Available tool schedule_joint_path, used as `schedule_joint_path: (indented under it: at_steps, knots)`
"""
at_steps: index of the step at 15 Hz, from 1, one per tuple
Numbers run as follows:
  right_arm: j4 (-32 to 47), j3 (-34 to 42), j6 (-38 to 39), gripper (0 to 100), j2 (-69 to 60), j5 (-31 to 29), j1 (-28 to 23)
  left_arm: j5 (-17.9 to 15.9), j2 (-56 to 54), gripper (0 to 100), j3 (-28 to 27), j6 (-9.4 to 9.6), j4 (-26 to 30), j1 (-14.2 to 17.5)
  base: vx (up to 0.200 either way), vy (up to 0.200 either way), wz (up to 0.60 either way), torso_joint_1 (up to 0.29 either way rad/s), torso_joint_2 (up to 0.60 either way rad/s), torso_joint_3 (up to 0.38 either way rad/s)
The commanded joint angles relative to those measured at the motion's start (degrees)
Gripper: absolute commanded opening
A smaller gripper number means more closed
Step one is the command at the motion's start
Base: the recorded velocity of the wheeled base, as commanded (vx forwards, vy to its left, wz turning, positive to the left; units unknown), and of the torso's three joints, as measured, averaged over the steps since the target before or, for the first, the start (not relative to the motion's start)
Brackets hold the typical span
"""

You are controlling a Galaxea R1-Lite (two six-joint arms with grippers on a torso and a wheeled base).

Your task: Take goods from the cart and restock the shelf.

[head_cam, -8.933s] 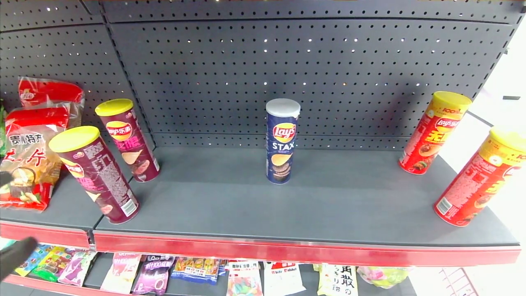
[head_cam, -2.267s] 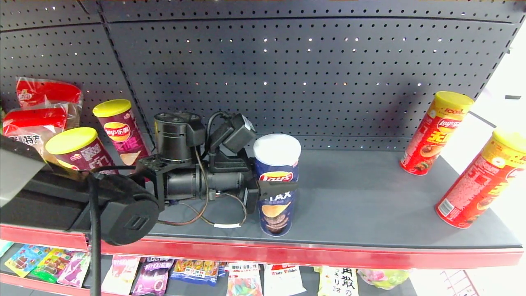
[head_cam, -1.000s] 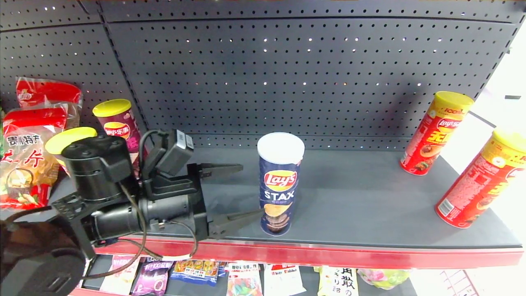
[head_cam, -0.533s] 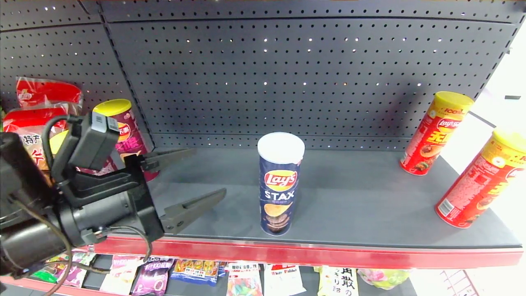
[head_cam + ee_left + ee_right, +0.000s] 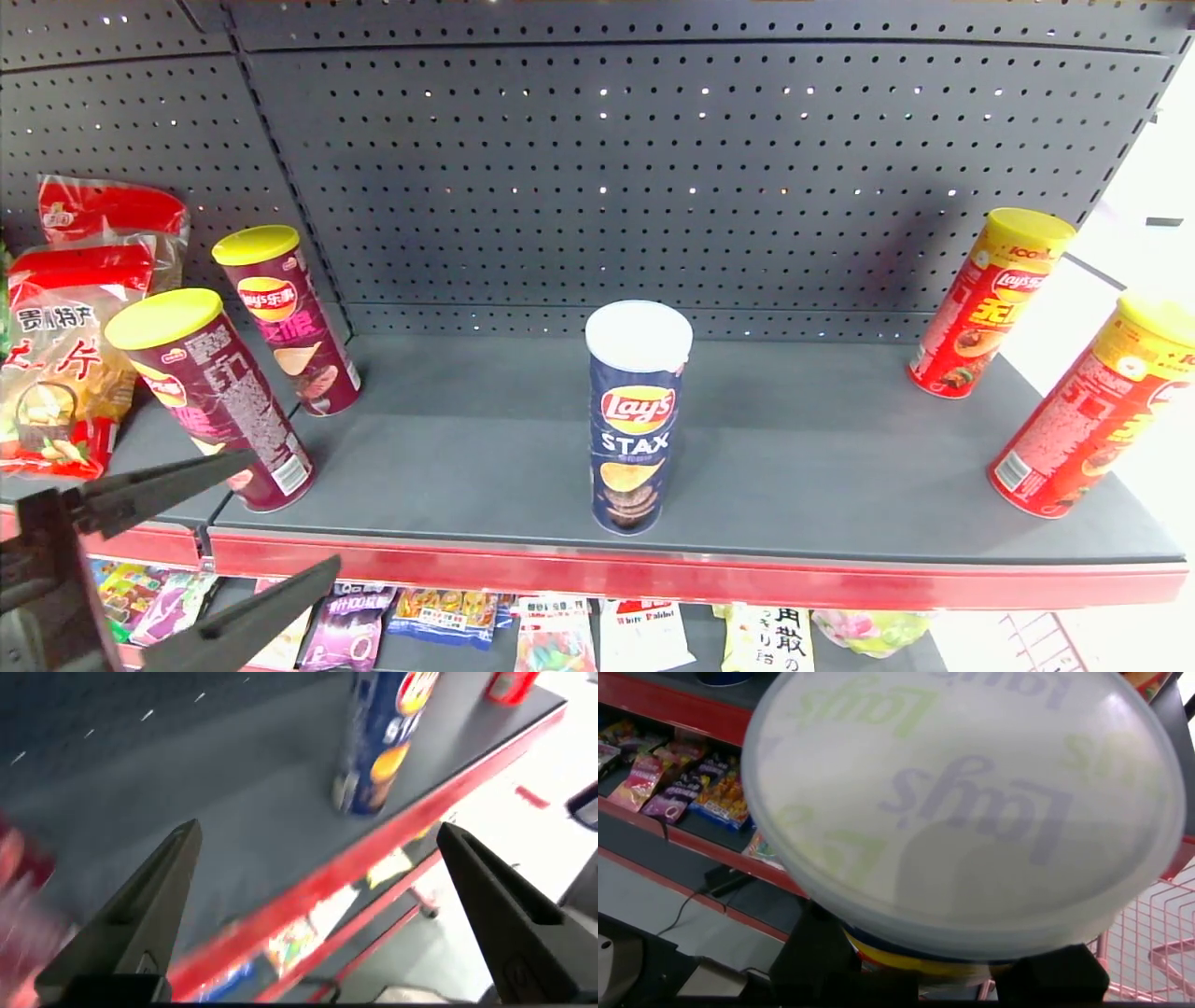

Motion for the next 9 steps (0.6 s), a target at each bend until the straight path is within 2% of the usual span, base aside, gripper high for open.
schedule_joint_path:
  at_steps: [1,2,4,6,7,9]
  knots:
    - [-0.03,-2.34,-0.12,0,1.06,-0.14,-0.14,5.48,-16.15,100,3.05,-0.73,10.88,0.13,0.000,0.000,0.00,0.000,0.00,0.000]
    - [0.15,-4.10,-0.12,0,2.11,-0.05,-0.23,5.75,-17.91,100,3.31,-0.73,12.73,0.13,0.000,0.000,0.00,0.000,0.00,0.000]
    - [0.15,-14.12,-0.12,0,14.07,0.65,-0.06,5.75,-29.33,100,5.68,-0.73,23.19,0.13,0.000,0.000,0.00,0.000,0.00,0.000]
    - [-0.03,-19.22,-0.21,0,23.12,0.83,0.03,5.22,-34.52,100,7.00,-0.73,26.97,0.04,0.000,0.000,0.00,0.000,0.00,0.000]
    - [-0.12,-24.32,-0.56,0,31.03,2.06,0.30,5.31,-37.33,100,7.79,-0.73,28.20,0.13,0.000,0.000,0.00,0.000,0.00,0.000]
    - [0.59,-31.61,-2.41,0,39.11,3.64,1.61,5.75,-38.03,100,7.70,-0.73,28.99,0.13,0.000,0.000,0.00,0.000,0.00,0.000]
